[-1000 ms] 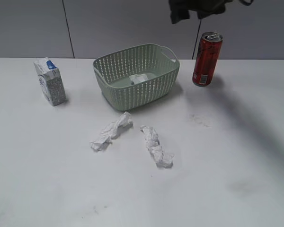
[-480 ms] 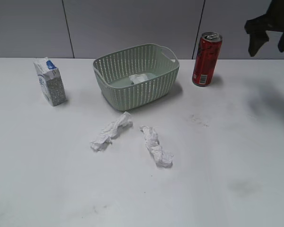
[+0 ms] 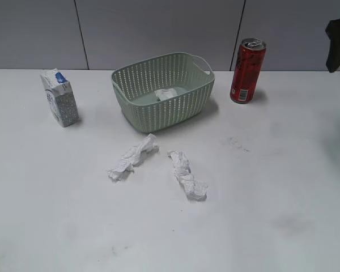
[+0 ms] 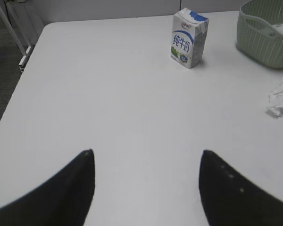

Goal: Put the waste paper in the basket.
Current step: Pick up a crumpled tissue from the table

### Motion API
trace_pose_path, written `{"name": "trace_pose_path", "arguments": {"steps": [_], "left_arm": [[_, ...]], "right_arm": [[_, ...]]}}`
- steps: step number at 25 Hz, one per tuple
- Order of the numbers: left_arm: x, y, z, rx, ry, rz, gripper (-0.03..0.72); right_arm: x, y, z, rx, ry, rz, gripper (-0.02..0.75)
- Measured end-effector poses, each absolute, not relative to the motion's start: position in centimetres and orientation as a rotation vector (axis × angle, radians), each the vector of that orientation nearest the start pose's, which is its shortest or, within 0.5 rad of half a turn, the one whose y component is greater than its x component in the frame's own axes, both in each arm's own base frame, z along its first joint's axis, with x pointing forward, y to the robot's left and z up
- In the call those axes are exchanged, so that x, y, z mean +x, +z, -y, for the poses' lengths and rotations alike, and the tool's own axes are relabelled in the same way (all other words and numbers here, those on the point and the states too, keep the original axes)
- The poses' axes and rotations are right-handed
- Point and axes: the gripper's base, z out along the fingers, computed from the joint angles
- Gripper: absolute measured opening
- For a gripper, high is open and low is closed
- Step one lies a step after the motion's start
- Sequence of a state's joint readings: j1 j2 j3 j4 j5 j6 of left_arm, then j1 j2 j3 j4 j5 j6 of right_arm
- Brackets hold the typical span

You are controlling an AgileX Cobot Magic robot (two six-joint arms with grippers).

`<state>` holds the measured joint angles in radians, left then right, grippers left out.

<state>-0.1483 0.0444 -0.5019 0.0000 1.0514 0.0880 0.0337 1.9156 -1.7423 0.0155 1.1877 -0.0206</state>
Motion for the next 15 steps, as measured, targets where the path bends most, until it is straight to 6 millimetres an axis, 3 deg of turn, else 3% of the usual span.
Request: {"name": "trace_pose_path", "arguments": {"steps": [6,15], "left_arm": [[0.6,27.8,0.0,0.248,-0.028,-2.087,0.529],[0.6,27.8,0.0,0.248,-0.026,-2.087,0.529]], "right_arm": [[34.7,28.8,-1.3,-0.148,0.015,-2.913,0.592],[24.1,27.9,-0.9,-0.153,0.01,-2.829,0.592]]}}
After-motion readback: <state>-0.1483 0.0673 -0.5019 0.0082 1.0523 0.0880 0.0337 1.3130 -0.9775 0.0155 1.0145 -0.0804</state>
